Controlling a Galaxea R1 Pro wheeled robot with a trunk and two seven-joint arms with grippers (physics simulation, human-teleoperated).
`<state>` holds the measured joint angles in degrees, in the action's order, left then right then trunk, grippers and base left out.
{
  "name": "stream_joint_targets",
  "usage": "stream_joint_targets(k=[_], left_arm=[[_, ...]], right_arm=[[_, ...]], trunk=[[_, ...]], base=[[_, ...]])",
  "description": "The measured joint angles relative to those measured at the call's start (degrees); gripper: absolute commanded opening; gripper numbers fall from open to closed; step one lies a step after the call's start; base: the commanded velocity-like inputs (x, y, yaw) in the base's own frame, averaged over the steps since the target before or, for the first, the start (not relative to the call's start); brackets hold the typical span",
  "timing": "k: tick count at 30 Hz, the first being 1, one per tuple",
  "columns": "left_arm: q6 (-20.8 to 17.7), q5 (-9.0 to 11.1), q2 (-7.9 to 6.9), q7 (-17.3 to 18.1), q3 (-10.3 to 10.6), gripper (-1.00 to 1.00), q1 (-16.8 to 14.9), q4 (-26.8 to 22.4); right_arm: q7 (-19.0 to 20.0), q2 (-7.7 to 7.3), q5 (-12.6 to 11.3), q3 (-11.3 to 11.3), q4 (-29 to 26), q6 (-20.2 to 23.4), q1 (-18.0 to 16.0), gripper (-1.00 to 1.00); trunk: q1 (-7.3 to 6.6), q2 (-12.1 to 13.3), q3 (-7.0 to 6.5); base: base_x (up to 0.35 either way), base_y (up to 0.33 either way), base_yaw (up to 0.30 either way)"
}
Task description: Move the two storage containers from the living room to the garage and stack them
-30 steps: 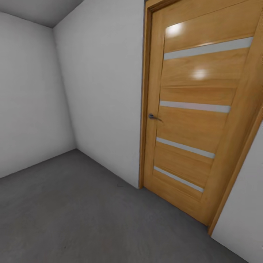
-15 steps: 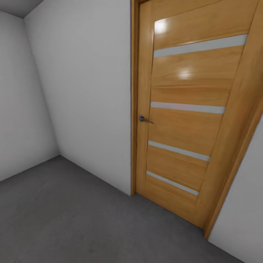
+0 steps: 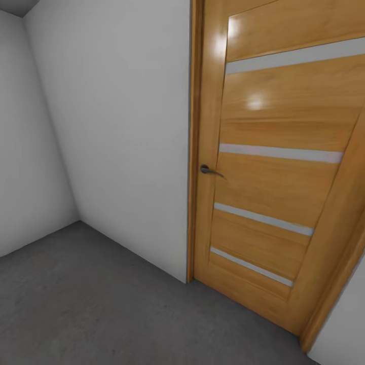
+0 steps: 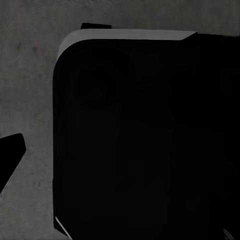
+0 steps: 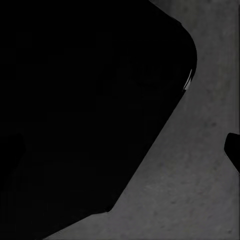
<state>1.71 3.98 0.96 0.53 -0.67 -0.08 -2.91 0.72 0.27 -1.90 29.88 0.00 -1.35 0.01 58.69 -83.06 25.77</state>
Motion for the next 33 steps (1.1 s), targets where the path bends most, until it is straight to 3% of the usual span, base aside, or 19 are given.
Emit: stream_joint_targets(k=[14,33], left_arm=[[0.0,0.0,-0.01,0.0,0.0,1.0,0.0,0.0],[0.0,0.0,0.0,0.0,0.0,1.0,0.0,0.0]], right_arm=[[0.0,0.0,0.0,0.0,0.0,0.0,0.0,1.0],[0.0,0.0,0.0,0.0,0.0,0.0,0.0,1.0]], trunk=[[0.0,0.0,0.0],[0.0,0.0,0.0]], base=[[0.323,0.171,-0.022],[0.323,0.17,-0.235]])
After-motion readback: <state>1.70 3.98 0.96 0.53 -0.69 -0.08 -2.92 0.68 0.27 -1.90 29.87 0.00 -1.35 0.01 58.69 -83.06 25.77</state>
